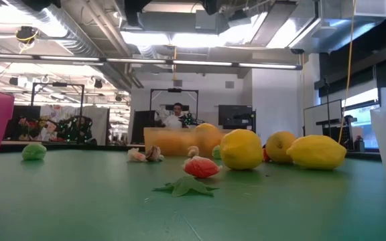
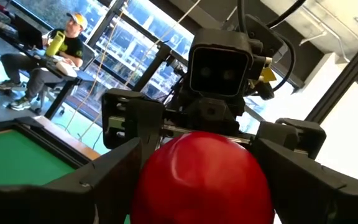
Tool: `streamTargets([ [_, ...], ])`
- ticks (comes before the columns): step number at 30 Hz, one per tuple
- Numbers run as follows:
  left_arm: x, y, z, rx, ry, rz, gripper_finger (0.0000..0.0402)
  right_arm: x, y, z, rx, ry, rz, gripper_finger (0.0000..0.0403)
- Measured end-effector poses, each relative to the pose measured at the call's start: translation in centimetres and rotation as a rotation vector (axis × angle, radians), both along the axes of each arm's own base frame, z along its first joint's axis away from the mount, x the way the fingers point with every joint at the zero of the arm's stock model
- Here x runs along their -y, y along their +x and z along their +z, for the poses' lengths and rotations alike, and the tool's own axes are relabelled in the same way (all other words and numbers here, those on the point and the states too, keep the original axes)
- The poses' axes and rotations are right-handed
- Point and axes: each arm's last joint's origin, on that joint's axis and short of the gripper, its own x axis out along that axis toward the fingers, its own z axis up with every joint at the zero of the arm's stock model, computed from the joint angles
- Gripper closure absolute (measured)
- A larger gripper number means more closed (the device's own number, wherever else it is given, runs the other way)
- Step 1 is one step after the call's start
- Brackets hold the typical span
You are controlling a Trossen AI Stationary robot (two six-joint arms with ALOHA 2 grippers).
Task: Sort produce into baskets
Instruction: Put the tomato into the red bin
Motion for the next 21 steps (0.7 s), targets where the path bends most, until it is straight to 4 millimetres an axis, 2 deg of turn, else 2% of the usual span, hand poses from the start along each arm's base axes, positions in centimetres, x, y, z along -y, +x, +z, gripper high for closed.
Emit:
streamTargets([
  [5,0.09,0.02,-0.03,-0.009,0.052,-0.018,0.0095,-0.01,0.0,0.0,0.0,-0.001,-0.001,0.0106],
  [14,0.12,0.04,-0.07,-0.012,0.044,-0.037,0.0096,0.44,0.03,0.09,0.01,0.001,-0.001,0.0106],
  [21,0.14,0.06,-0.14,-0.018,0.049,-0.04,0.0114,0.4,0.11,-0.12,0.0,-0.025,0.006,0.0106],
])
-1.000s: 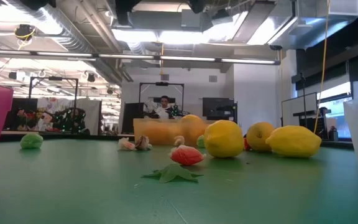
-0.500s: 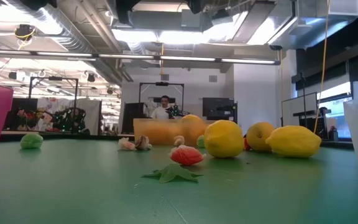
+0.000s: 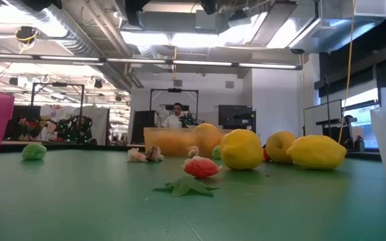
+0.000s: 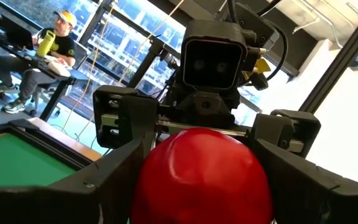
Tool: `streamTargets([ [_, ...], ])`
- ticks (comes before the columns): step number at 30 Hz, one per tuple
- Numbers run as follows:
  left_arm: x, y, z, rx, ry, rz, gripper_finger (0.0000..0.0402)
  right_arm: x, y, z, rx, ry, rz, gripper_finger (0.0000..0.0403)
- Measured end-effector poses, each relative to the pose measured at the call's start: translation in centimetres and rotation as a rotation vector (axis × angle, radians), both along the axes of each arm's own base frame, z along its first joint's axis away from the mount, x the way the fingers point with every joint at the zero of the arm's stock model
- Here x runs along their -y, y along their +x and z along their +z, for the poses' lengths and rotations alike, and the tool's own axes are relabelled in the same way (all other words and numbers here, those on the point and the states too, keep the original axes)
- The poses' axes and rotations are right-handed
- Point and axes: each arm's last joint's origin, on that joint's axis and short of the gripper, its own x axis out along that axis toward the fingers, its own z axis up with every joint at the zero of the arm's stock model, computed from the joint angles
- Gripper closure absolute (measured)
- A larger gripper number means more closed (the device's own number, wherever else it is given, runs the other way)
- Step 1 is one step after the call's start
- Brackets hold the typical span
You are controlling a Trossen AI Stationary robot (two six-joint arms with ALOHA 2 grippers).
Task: Sort produce into baskets
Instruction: Put the tomato into the red bin
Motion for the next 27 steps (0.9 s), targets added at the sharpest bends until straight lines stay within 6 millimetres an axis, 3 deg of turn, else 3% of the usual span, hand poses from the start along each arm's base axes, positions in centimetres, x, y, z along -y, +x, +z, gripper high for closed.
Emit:
streamTargets([
  [11,0.0,0.0,0.0,-0.003,-0.011,0.001,0.0116,0.1,0.1,0.1,0.018,-0.005,-0.029,0.0019],
  [27,-0.2,0.0,-0.1,0.011,-0.01,0.02,0.0117,0.0,-0.4,-1.0,-0.122,0.012,0.032,0.0028],
])
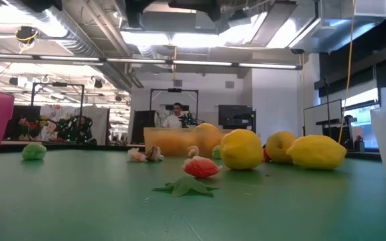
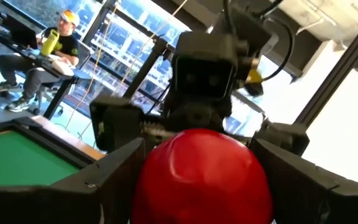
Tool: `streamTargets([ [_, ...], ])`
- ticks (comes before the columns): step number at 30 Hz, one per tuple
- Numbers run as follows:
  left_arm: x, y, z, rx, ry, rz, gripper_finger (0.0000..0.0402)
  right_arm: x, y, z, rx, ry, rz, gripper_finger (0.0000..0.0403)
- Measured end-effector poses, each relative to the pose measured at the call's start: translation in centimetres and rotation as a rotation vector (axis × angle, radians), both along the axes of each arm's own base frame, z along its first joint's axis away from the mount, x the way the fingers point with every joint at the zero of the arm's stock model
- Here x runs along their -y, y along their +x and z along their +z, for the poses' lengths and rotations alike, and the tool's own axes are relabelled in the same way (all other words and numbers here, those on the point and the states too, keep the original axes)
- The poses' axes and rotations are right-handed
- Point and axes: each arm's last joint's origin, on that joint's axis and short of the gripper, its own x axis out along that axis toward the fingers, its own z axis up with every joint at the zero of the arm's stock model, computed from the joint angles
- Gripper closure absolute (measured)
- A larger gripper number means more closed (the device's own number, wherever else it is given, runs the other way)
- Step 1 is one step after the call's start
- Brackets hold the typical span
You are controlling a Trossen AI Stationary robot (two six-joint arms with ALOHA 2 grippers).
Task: Sort produce into baskets
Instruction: Put the tomato into the red bin
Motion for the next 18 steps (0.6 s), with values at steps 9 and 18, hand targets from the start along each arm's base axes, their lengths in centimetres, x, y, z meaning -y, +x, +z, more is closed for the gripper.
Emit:
streamTargets([
  [9,-0.3,-0.5,0.7,0.033,0.007,-0.052,0.0117,0.0,-1.0,-2.0,-0.227,-0.013,-0.018,0.0029],
  [18,3.0,-3.9,-0.2,-0.281,-0.137,-0.434,0.0117,-1.6,-2.6,-3.3,-0.43,-0.062,0.066,0.0029],
])
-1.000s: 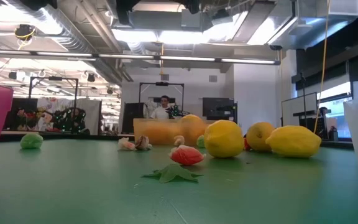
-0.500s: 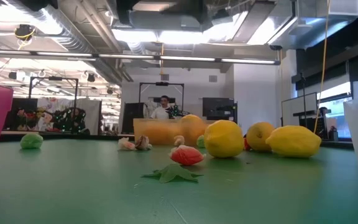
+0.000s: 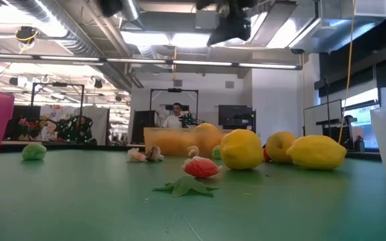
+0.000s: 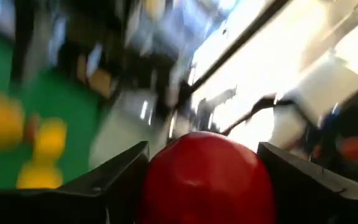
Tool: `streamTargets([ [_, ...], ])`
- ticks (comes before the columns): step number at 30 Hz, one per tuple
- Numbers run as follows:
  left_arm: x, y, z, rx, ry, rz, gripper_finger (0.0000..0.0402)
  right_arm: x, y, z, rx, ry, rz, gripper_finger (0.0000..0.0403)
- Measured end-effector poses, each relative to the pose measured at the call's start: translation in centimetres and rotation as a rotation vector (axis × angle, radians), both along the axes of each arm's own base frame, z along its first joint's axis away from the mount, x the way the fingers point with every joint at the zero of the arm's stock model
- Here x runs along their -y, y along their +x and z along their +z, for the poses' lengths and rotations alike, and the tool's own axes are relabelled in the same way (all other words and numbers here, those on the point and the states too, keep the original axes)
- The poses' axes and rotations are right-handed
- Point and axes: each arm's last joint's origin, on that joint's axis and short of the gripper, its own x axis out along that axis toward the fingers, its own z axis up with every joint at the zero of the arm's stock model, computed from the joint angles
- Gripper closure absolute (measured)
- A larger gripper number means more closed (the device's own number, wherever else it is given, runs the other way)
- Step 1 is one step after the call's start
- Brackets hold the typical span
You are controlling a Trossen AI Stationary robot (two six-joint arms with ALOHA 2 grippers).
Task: Sort produce into baskets
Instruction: Put the tomato into the red bin
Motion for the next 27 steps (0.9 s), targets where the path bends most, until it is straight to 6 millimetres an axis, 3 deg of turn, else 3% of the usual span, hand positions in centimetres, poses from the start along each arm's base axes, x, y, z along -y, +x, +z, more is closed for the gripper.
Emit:
streamTargets([
  [5,2.9,-1.8,-2.9,-0.369,-0.051,-0.096,0.0117,-0.7,-0.4,-0.3,-0.044,-0.016,0.026,0.0029],
  [15,9.2,-3.8,-7.0,-0.764,-0.091,-0.189,0.0117,-0.7,-0.4,-0.3,-0.04,-0.024,0.007,0.0029],
  [22,10.7,-6.3,-10.9,-1.167,0.009,-0.098,0.0117,-0.6,-0.3,-0.2,-0.038,-0.037,-0.015,0.0029],
  [27,11.4,-6.8,-12.3,-1.285,0.026,-0.049,0.0117,-0.6,-0.2,-0.2,-0.029,-0.043,-0.021,0.0029],
])
